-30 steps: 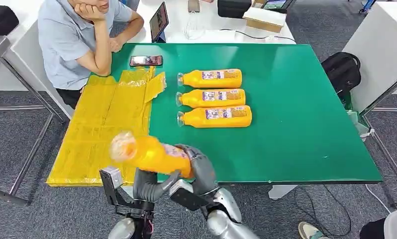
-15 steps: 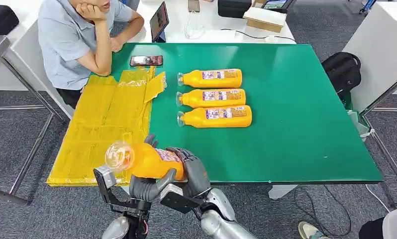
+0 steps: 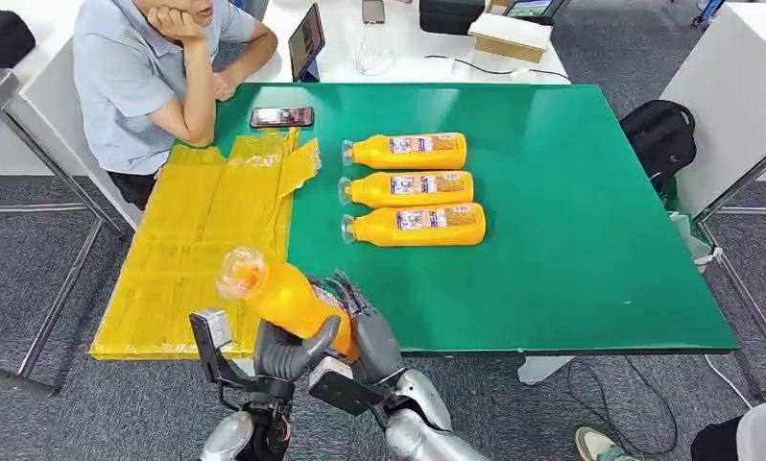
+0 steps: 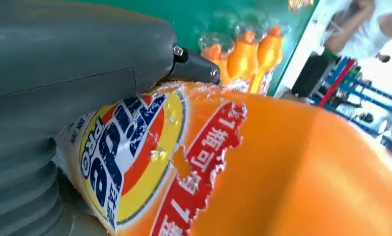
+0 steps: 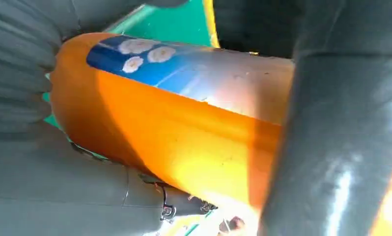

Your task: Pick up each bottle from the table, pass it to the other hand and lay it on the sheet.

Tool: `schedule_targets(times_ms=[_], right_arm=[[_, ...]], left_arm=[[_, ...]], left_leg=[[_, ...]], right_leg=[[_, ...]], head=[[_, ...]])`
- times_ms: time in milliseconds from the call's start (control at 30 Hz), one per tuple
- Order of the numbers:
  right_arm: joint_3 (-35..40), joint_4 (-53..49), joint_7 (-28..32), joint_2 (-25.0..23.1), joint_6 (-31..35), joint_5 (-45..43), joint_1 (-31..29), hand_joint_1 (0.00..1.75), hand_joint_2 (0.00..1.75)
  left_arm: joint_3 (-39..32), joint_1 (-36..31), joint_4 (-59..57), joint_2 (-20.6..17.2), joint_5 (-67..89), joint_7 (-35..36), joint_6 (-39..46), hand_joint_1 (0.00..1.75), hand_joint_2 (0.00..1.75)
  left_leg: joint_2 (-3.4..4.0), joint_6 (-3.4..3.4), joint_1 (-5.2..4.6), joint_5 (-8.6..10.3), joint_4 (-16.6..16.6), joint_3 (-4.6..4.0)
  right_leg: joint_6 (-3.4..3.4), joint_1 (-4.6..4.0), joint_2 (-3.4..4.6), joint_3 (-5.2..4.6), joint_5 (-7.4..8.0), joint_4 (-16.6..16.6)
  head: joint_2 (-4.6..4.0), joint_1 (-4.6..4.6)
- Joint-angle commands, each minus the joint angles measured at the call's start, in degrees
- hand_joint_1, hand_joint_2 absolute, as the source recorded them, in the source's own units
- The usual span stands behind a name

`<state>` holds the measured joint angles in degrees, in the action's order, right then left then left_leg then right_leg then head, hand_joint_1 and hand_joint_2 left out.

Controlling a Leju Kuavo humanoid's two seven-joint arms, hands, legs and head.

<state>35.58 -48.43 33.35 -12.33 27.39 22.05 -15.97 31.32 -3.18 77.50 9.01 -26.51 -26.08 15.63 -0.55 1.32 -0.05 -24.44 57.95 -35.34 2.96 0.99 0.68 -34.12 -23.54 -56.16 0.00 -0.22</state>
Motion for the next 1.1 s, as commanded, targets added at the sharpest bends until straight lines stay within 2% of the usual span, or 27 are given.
schedule_targets(times_ms=[33,67,100,200,300,400,567,733,800,900,933,967,1100], right_arm=[[4.35,3.52,3.18,0.23,0.95,-3.33,0.28,0.00,1.75],[4.35,3.52,3.18,0.23,0.95,-3.33,0.28,0.00,1.75],[4.01,3.61,3.39,0.11,0.50,-4.35,0.28,0.00,0.00],[3.71,3.22,3.98,0.15,0.21,-5.21,0.52,0.00,0.00],[3.11,1.89,6.13,0.52,2.86,-6.22,1.20,0.00,0.00],[3.23,-0.91,6.65,1.59,4.79,-7.58,2.32,0.00,0.00],[2.21,0.16,6.65,2.19,6.37,-8.10,3.22,0.00,0.00],[2.13,0.13,6.65,2.23,6.41,-8.22,3.33,0.00,0.00],[1.99,-0.06,6.65,2.36,6.30,-8.78,3.81,0.00,0.00],[3.52,-1.30,6.65,2.78,5.01,-9.82,4.04,0.00,0.00],[3.86,-1.36,6.65,2.78,4.85,-9.82,3.92,0.00,0.00],[4.31,-1.72,6.65,2.48,3.60,-10.87,3.67,0.00,0.00],[5.49,-2.73,6.65,1.70,1.75,-12.05,3.60,0.00,0.00]], left_arm=[[-3.92,-0.62,4.80,0.05,-3.61,-3.30,4.21,1.75,1.75],[-3.92,-0.62,4.80,0.05,-3.61,-3.30,4.21,1.75,1.75],[-5.53,-0.19,5.90,0.01,-3.99,-4.42,4.82,1.75,1.75],[-7.84,1.16,6.89,1.71,-4.70,-5.52,6.40,1.75,1.75],[-11.23,0.69,4.93,2.00,-3.16,-5.99,9.72,1.75,1.75],[-14.12,-0.13,2.61,1.78,5.20,-13.73,16.21,1.75,1.75],[-14.82,-1.11,1.01,-0.34,17.98,-13.92,22.60,1.75,1.75],[-14.96,-1.38,0.43,-0.40,19.11,-13.92,23.00,1.75,1.75],[-18.18,-2.53,-3.83,0.89,32.05,-12.98,24.37,1.75,1.75],[-28.40,-6.04,-10.19,4.87,54.05,-13.49,24.37,1.75,1.75],[-28.96,-7.09,-11.90,4.54,57.97,-12.45,24.37,1.75,1.75],[-29.77,-10.68,-17.17,3.54,69.51,-7.00,24.37,1.75,1.75],[-26.84,-19.39,-32.95,-0.92,83.72,1.11,24.37,1.75,1.75]], left_leg=[[0.01,-0.09,0.06,-0.11,-0.02,0.26],[0.01,-0.08,0.04,-0.09,-0.04,0.23],[-0.03,-0.06,0.04,-0.05,-0.02,0.14],[0.01,-0.08,0.08,-0.09,-0.01,0.21],[0.02,-0.08,0.04,-0.08,-0.05,0.23],[-0.03,-0.07,0.05,-0.04,-0.06,0.19],[-0.05,-0.09,0.04,-0.07,-0.10,0.30],[-0.03,-0.06,0.04,-0.04,-0.06,0.20],[-0.06,-0.09,0.03,-0.06,-0.07,0.28],[-0.09,-0.09,0.04,-0.02,-0.12,0.29],[-0.13,-0.11,0.07,-0.05,-0.09,0.33],[-0.10,-0.07,0.03,0.01,-0.07,0.16],[-0.13,-0.17,0.09,-0.04,-0.08,0.42]], right_leg=[[-0.14,-0.08,-0.09,0.29,-0.11,0.05],[-0.12,-0.06,-0.08,0.25,-0.09,0.04],[-0.10,-0.06,-0.09,0.18,-0.07,0.04],[-0.13,-0.10,-0.07,0.25,-0.09,0.05],[-0.12,-0.06,-0.07,0.25,-0.08,0.05],[-0.11,-0.06,-0.11,0.23,-0.05,0.09],[-0.13,-0.06,-0.16,0.33,-0.10,0.10],[-0.10,-0.05,-0.10,0.23,-0.06,0.07],[-0.13,-0.05,-0.15,0.32,-0.09,0.09],[-0.14,-0.06,-0.18,0.33,-0.06,0.12],[-0.16,-0.10,-0.23,0.40,-0.10,0.12],[-0.10,-0.05,-0.15,0.20,-0.03,0.08],[-0.25,-0.13,-0.28,0.49,-0.11,0.08]], head=[[0.00,0.00],[0.00,0.00],[0.00,0.00],[0.00,0.02],[0.00,0.00],[0.00,0.02],[0.00,0.00],[0.00,0.02],[0.00,0.02],[0.00,0.02],[0.00,0.00],[0.00,0.02],[0.00,0.02]])
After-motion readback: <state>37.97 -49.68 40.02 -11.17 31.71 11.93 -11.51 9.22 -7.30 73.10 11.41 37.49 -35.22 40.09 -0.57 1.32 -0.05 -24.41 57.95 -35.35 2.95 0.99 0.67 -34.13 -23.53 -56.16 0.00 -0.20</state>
